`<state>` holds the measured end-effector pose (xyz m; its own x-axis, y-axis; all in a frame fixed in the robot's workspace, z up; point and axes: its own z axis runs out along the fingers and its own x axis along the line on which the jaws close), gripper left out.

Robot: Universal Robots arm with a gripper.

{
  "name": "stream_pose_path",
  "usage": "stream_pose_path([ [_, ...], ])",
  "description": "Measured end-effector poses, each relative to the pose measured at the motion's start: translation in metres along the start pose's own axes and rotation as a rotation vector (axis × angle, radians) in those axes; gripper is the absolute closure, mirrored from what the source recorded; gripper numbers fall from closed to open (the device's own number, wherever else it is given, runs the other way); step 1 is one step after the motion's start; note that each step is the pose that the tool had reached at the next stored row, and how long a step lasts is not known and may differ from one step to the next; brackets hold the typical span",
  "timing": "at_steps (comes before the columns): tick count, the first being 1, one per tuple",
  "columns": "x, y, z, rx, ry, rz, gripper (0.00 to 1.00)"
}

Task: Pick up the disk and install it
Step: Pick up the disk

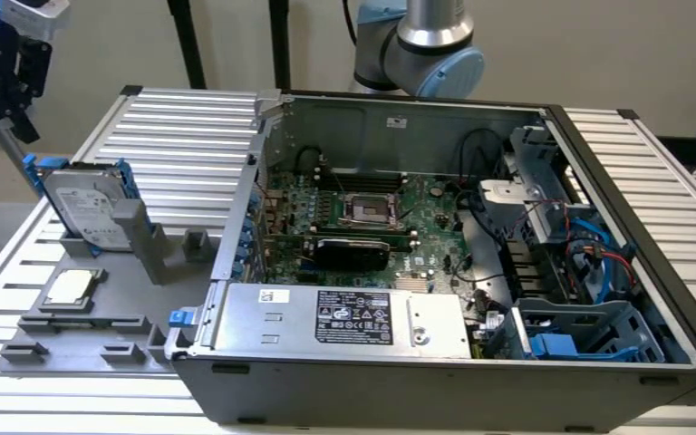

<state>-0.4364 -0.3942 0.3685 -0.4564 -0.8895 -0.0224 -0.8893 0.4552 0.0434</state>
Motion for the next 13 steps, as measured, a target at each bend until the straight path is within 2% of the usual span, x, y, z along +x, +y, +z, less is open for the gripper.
stream_pose_path([
  [9, -0.0024, -0.005, 0.0015, -0.0009, 0.004, -0.083, 0.89],
  [13, -0.0024, -0.0051, 0.0018, -0.0001, 0.0065, -0.152, 0.89],
])
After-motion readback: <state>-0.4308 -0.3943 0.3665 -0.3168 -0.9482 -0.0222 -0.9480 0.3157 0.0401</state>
